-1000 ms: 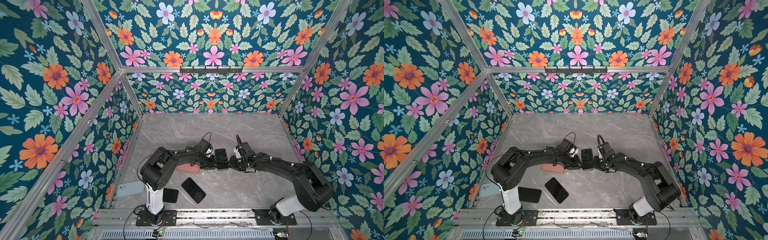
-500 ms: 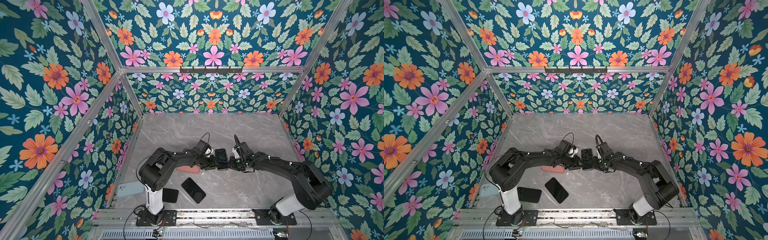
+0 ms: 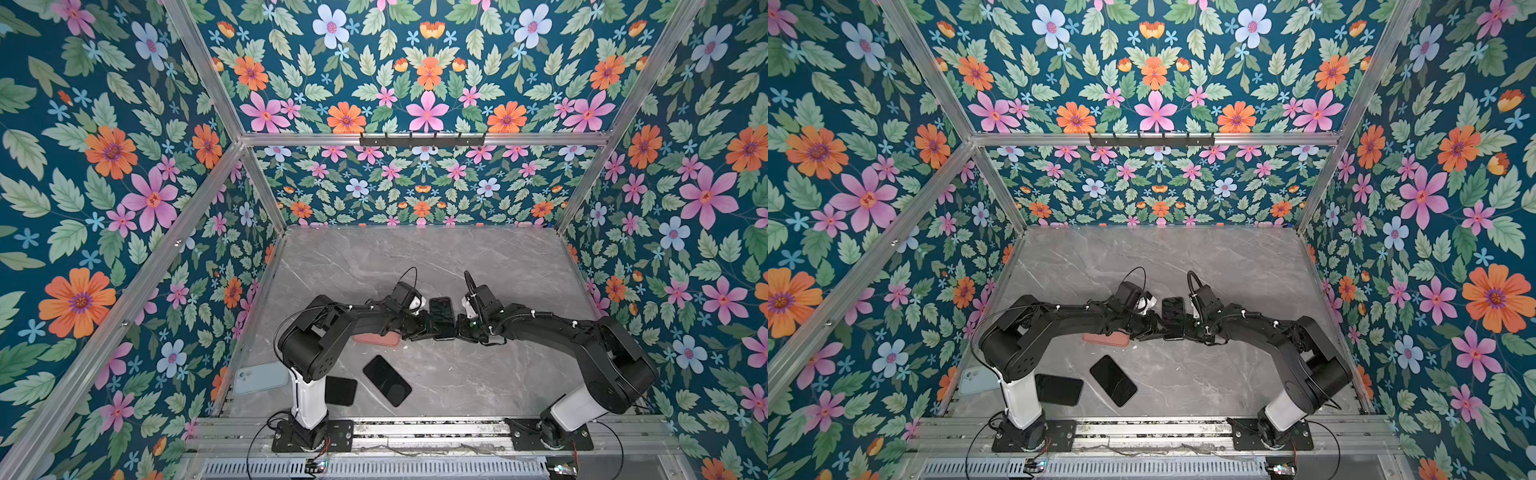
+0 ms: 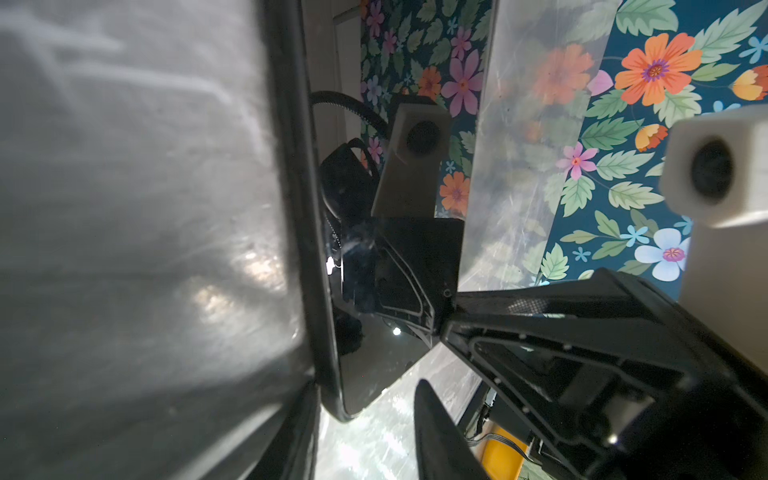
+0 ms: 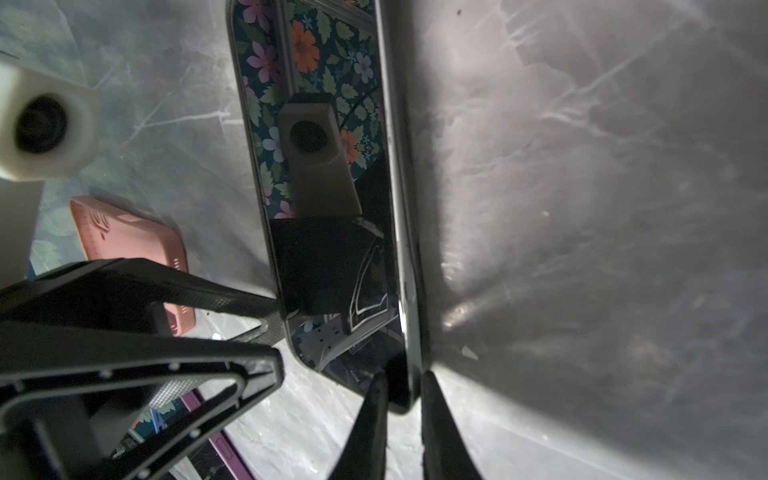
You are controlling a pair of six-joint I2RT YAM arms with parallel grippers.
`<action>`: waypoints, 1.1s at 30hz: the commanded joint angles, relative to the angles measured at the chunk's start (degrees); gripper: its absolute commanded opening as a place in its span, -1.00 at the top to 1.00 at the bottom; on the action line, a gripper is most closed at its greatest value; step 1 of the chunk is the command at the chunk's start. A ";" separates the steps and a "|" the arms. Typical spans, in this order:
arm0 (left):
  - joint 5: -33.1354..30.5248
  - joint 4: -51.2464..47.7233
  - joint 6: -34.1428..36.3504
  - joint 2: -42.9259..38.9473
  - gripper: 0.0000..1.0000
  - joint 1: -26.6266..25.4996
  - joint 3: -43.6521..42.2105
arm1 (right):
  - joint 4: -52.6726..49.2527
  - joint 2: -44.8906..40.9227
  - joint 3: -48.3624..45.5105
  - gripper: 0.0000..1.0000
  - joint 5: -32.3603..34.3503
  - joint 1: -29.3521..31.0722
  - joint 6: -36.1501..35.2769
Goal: Put the phone into the phone case
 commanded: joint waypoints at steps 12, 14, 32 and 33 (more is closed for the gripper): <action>-0.11 0.72 -0.33 0.30 0.23 -0.06 -0.78 | 2.75 0.34 -0.83 0.80 -1.61 1.43 1.52; -0.05 0.81 -0.35 0.23 0.24 -0.10 -0.91 | 3.09 0.47 -1.13 0.82 -1.61 1.54 1.69; -0.20 -0.19 0.77 -0.21 0.16 0.35 -0.53 | 2.60 -0.48 -2.02 0.86 -0.46 1.70 1.87; -0.50 -1.01 1.26 -0.47 0.16 0.55 -0.52 | 2.17 -0.98 -1.95 0.85 -0.09 1.72 1.71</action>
